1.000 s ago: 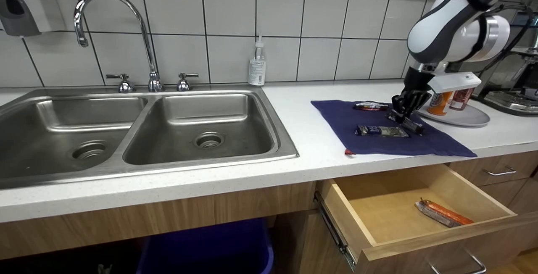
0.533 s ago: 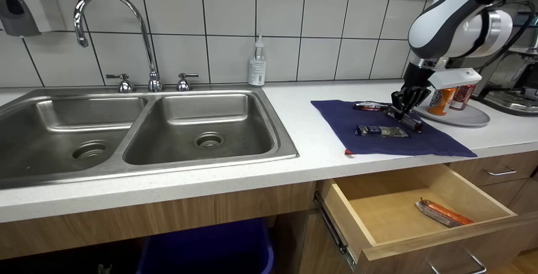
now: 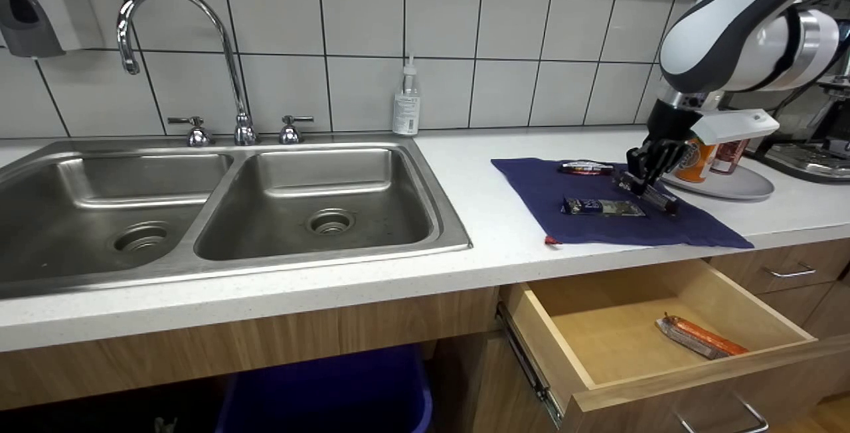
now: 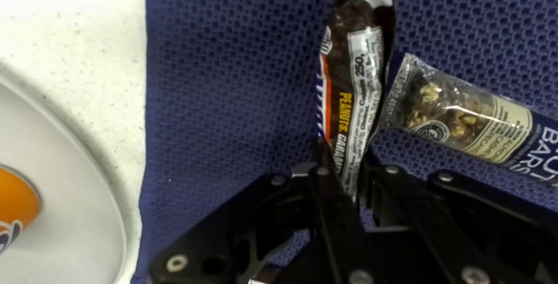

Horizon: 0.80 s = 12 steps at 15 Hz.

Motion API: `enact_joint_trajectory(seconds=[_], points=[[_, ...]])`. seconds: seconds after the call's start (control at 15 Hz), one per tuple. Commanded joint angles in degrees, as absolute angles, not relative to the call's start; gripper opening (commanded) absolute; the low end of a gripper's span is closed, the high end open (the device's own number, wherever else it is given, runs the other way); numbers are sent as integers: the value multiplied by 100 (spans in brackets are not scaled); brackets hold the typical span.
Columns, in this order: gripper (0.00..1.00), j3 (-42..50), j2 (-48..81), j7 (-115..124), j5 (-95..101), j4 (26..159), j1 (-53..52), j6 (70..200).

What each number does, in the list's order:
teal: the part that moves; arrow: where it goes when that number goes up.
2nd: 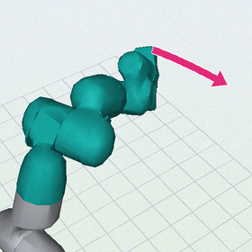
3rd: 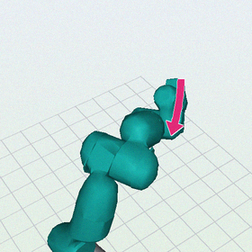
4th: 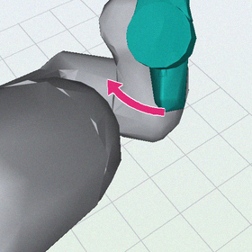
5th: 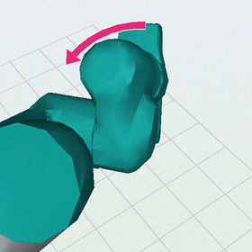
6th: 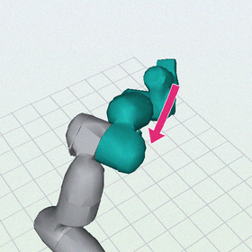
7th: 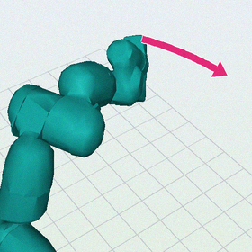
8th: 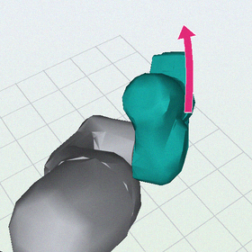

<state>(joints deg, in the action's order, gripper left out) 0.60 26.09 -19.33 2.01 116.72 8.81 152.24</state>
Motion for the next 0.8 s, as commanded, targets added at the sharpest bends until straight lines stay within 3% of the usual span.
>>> enact_joint_trajectory(seconds=[0.0, 0.73], points=[[4, -32, 2049, -2092, 250, 12403, 934, 15473], [4, 95, 1124, -2209, 735, 13920, 764, 16024]])
